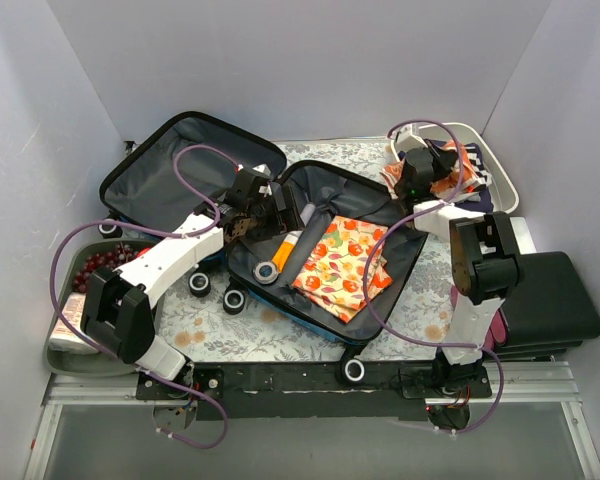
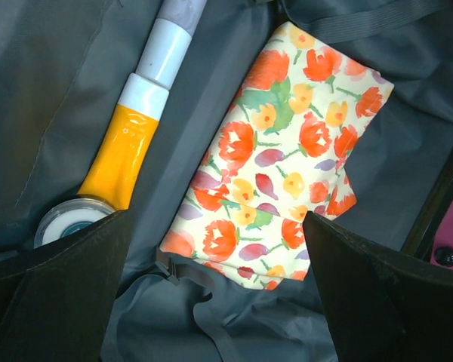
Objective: Open, take out, and arrange the luggage
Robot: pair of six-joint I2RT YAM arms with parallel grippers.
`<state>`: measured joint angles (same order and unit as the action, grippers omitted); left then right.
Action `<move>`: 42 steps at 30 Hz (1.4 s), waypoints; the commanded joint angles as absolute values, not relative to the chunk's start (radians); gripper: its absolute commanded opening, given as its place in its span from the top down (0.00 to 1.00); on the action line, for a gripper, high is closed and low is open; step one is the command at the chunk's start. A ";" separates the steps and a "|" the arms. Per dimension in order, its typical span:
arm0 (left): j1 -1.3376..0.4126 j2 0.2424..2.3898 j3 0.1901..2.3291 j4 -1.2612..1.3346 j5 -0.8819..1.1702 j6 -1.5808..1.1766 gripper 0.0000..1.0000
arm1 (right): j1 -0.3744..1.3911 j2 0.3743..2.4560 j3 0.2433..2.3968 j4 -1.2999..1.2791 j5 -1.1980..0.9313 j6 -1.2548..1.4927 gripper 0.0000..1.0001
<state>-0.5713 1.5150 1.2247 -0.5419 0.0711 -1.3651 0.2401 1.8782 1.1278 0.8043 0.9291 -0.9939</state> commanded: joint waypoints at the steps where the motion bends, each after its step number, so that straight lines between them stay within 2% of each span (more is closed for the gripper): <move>1: -0.568 1.483 1.238 -0.597 0.034 -1.347 0.02 | 0.253 1.904 1.149 0.933 0.923 -1.032 0.99; 12: -0.568 1.459 1.201 -0.587 0.031 -1.332 0.02 | 0.163 2.057 1.252 0.963 0.933 -1.046 0.99; 23: -0.568 1.512 1.242 -0.572 0.064 -1.325 0.02 | 0.087 2.118 1.357 0.917 0.838 -1.052 0.99; 28: -0.568 1.529 1.253 -0.580 0.068 -1.328 0.02 | 0.071 2.144 1.397 0.803 0.793 -0.984 0.99; 29: -0.568 1.531 1.255 -0.578 0.069 -1.330 0.02 | 0.069 2.145 1.402 0.775 0.784 -0.959 0.96; 32: -0.568 1.523 1.253 -0.577 0.077 -1.331 0.02 | 0.064 2.145 1.419 0.744 0.778 -0.905 0.51; 33: -0.568 1.519 1.252 -0.571 0.078 -1.333 0.02 | 0.061 2.146 1.425 0.745 0.787 -0.902 0.41; 35: -0.568 1.511 1.249 -0.568 0.078 -1.339 0.02 | 0.060 2.143 1.440 0.752 0.813 -0.878 0.35; 36: -0.568 1.509 1.249 -0.563 0.080 -1.341 0.02 | 0.060 2.140 1.434 0.773 0.810 -0.891 0.26; 38: -0.568 1.509 1.249 -0.557 0.098 -1.342 0.02 | 0.060 2.135 1.430 0.758 0.821 -0.862 0.25; 39: -0.568 1.509 1.247 -0.545 0.107 -1.344 0.02 | 0.060 2.129 1.424 0.762 0.824 -0.827 0.19; 42: -0.568 1.513 1.241 -0.516 0.147 -1.354 0.02 | 0.063 2.109 1.404 0.746 0.828 -0.729 0.18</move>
